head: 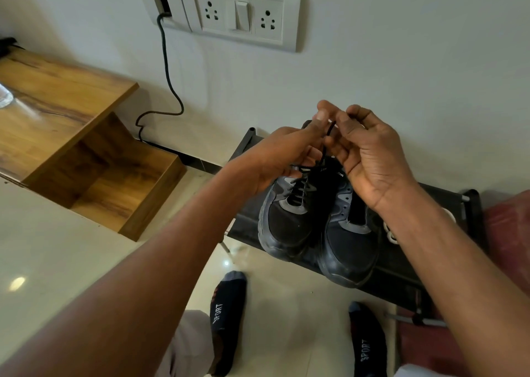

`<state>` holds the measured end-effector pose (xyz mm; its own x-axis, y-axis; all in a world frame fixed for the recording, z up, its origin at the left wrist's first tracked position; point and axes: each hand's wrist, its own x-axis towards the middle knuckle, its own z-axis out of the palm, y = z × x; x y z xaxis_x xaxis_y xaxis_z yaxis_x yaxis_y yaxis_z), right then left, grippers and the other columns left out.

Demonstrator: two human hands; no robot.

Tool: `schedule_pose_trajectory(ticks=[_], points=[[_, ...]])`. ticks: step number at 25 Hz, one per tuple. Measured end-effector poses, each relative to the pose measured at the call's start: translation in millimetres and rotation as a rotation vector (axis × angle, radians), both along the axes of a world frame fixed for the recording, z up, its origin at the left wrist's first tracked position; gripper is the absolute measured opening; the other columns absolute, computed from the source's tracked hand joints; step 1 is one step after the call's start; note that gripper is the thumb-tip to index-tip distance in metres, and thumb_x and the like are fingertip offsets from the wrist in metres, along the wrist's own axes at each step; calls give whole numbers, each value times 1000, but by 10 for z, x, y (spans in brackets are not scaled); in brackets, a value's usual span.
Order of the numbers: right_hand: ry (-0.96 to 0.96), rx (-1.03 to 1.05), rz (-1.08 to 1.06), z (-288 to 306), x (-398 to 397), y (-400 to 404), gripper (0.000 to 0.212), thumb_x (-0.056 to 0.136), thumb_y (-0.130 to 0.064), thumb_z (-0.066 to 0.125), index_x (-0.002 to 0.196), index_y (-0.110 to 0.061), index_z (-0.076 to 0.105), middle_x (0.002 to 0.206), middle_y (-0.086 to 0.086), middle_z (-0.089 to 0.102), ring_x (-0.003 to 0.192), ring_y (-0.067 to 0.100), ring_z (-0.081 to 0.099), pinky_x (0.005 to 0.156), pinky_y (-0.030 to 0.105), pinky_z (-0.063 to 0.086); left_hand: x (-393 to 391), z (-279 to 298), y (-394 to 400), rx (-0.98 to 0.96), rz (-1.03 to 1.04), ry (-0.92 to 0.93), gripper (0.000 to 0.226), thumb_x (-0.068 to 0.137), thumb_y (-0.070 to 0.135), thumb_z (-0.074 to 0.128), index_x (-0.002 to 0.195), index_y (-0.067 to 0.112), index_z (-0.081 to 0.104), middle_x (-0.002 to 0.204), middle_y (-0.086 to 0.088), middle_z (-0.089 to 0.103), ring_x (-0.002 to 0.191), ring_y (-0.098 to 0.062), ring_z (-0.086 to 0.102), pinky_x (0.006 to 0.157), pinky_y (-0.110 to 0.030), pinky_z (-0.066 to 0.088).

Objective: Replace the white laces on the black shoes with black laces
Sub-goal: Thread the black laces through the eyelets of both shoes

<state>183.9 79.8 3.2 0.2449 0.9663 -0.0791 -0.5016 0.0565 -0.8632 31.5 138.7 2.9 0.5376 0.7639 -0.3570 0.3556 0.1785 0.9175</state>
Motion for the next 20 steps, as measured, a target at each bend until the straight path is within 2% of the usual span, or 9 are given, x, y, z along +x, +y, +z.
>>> schedule_pose_trajectory(ticks=[3, 8, 9, 11, 13, 14, 16, 18, 20], points=[[-400, -95, -171, -68, 7, 41, 11, 97, -13, 73, 103, -13, 64, 97, 7, 81, 86, 22, 77, 60, 27, 54, -63, 0, 36, 38, 33, -39, 46, 104, 55, 54, 86, 16, 71, 94, -9, 77, 93, -18, 74, 89, -39, 51], [-1337, -83, -317, -222, 124, 47, 37, 93, -57, 70, 73, -27, 67, 72, -8, 62, 68, 5, 58, 64, 25, 44, -173, 21, 155, 86, 256, -175, 40, 106, 44, 56, 75, 20, 58, 70, -1, 63, 79, -23, 73, 76, -35, 51], [-1271, -39, -270, -177, 132, 40, 41, 94, -58, 68, 67, -28, 61, 74, -7, 60, 70, 8, 57, 67, 25, 44, -173, 29, 158, 91, 286, -199, 40, 105, 44, 57, 74, 19, 58, 68, 0, 61, 76, -22, 72, 71, -32, 52], [-761, -5, -144, -50, 145, 6, 47, 99, -52, 65, 64, -22, 54, 68, 2, 61, 60, 19, 59, 61, 30, 49, -172, 31, 185, 101, 373, -215, 40, 105, 42, 58, 73, 18, 58, 65, 0, 58, 70, -20, 69, 62, -28, 51], [-427, -65, -38, 61, 230, -26, 48, 101, -50, 63, 67, -17, 53, 54, 5, 50, 39, 20, 41, 43, 24, 34, -209, 0, 232, 102, 452, -176, 40, 105, 41, 58, 73, 17, 58, 64, 0, 57, 67, -21, 67, 59, -27, 49], [-462, -105, -41, 54, 289, -28, 48, 101, -50, 62, 69, -16, 55, 51, 3, 48, 36, 17, 36, 42, 22, 28, -234, -34, 252, 116, 455, -128, 41, 106, 41, 57, 74, 15, 60, 64, 0, 57, 66, -21, 66, 58, -27, 48], [-888, -189, -52, -58, 345, -19, 43, 101, -50, 63, 76, -16, 66, 59, -3, 61, 43, 15, 51, 46, 25, 40, -258, -112, 262, 208, 349, 63, 43, 106, 42, 57, 78, 11, 67, 62, 2, 60, 63, -18, 65, 59, -26, 47], [-1350, -213, -77, -204, 288, -3, 22, 100, -41, 68, 94, -21, 75, 86, -7, 74, 77, 13, 70, 72, 31, 55, -221, -168, 224, 332, 184, 248, 42, 105, 43, 58, 81, 13, 74, 59, 2, 59, 57, -13, 59, 57, -21, 46], [-1294, -142, 8, -259, 170, 8, 17, 99, -25, 71, 116, -25, 74, 110, -10, 73, 105, 7, 69, 94, 28, 53, -153, -156, 184, 373, 64, 272, 40, 104, 44, 60, 79, 18, 77, 59, -1, 52, 56, -13, 50, 52, -17, 41]])
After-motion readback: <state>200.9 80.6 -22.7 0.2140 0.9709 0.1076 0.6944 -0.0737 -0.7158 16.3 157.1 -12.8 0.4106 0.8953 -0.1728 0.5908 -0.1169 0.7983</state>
